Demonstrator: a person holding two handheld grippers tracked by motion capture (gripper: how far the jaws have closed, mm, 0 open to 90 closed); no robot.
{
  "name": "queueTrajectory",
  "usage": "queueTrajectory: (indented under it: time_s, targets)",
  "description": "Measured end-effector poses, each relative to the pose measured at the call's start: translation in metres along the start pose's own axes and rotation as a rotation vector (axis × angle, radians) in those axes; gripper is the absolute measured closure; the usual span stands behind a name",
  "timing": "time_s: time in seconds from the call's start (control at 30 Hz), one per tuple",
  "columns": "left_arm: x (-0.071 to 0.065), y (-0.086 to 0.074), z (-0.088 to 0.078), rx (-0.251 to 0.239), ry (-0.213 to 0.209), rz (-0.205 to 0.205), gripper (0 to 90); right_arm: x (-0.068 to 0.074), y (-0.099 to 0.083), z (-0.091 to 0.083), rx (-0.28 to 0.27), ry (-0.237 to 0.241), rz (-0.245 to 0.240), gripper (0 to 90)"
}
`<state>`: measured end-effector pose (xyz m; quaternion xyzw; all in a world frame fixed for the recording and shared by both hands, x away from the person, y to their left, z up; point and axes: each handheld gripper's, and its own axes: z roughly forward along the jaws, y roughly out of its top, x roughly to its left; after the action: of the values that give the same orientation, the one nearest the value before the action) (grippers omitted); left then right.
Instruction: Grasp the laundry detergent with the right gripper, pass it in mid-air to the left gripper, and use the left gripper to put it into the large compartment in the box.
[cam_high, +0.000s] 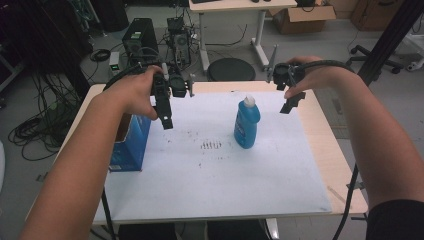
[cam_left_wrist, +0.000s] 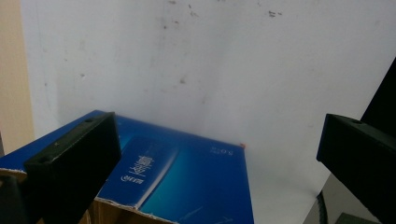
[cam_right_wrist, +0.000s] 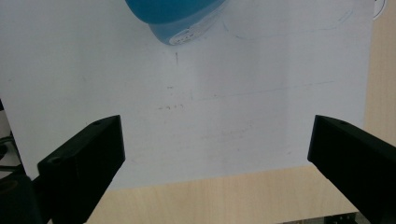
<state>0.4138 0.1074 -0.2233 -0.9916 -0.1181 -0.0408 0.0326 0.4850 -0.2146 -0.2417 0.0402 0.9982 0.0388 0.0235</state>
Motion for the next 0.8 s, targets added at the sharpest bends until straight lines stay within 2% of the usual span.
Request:
queueTrajectory:
  time_s: [0.1, 0.23, 0.5, 0.67, 0.7, 0.8]
  targets:
    - [-0.003, 0.001, 0.000, 0.003, 0.001, 0.005, 0.2, 0.001, 0.000, -0.006, -0.011, 0.000, -0.007, 3.5]
    - [-0.007, 0.003, 0.002, 0.007, 0.001, 0.013, 0.2, 0.003, -0.001, -0.005, -0.014, -0.007, -0.005, 3.8]
    - [-0.027, 0.001, -0.003, 0.003, 0.015, 0.044, 0.2, 0.016, -0.002, 0.000, -0.014, -0.011, 0.009, 4.0]
    - [-0.044, -0.008, -0.005, -0.005, 0.022, 0.058, 0.2, 0.028, 0.000, 0.000, -0.030, -0.029, 0.041, 3.9]
    - [-0.044, -0.008, -0.005, -0.005, 0.022, 0.058, 0.2, 0.028, 0.000, 0.000, -0.030, -0.029, 0.041, 3.9]
    - [-0.055, -0.013, -0.002, -0.012, 0.016, 0.066, 0.2, 0.035, 0.002, 0.004, -0.019, -0.032, 0.070, 3.8]
